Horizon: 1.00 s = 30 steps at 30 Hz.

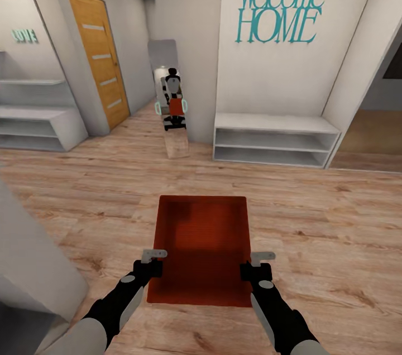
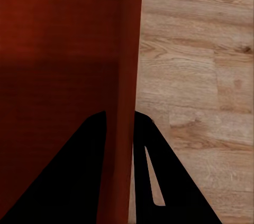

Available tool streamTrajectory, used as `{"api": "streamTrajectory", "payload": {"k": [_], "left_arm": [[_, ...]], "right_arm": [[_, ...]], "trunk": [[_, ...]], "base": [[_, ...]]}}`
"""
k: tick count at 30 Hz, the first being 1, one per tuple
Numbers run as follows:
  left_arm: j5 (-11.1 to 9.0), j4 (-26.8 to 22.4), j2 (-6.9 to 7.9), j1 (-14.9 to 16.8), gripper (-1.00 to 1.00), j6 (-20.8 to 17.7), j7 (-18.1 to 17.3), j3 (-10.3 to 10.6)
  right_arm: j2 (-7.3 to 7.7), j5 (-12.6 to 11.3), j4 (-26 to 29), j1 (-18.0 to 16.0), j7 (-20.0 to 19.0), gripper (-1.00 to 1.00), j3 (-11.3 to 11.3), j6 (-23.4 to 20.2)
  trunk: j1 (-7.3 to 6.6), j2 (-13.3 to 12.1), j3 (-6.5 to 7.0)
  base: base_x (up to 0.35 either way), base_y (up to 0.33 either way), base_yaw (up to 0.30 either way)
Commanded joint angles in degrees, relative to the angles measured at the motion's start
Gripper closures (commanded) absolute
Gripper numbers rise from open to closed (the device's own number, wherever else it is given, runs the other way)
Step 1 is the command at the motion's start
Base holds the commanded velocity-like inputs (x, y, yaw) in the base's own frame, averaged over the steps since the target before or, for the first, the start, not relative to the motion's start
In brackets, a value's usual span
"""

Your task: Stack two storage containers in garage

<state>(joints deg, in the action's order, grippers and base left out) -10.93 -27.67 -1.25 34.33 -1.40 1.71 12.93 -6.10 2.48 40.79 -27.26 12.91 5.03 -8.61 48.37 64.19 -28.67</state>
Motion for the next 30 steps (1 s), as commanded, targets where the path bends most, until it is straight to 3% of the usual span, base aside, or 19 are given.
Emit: {"api": "streamTrajectory", "payload": {"k": [1, 6, 7, 9, 30], "left_arm": [[-0.1, -0.2, -0.43, 0.0, 1.0, 0.3, 0.5, 0.5], [-0.1, -0.2, -0.44, 0.0, 1.0, 0.3, 0.5, 0.5], [-0.8, 0.0, 0.37, -0.1, 1.0, 0.2, 0.0, 0.2], [-0.8, 0.0, 0.37, -0.1, 1.0, 0.8, 0.0, 0.2], [-0.7, 0.0, 0.61, -0.2, 1.0, 1.4, 0.1, 0.3]], "right_arm": [[-1.19, -0.4, -0.1, 0.0, 0.5, 1.0, 0.2, -0.5], [-1.24, -0.4, -0.1, 0.0, 0.5, 1.0, 0.2, -0.5], [-0.33, 0.3, 0.3, 0.2, 0.1, 1.0, 0.5, -0.2], [-0.92, 0.3, 0.4, 0.1, 0.0, 1.0, 0.6, 0.3], [-1.12, -0.7, 0.7, 0.1, 2.9, 1.0, 3.1, -0.1]], "trunk": [[0.04, 0.0, -0.05], [0.04, 0.0, -0.05], [0.04, 0.0, -0.06], [0.04, 0.0, -0.06], [0.04, 0.0, -0.06]], "base": [[0.343, 0.0, 0.0], [0.343, 0.0, 0.0], [0.0, 0.0, 0.0], [0.0, 0.0, 0.0], [0.0, 0.0, 0.0]]}}
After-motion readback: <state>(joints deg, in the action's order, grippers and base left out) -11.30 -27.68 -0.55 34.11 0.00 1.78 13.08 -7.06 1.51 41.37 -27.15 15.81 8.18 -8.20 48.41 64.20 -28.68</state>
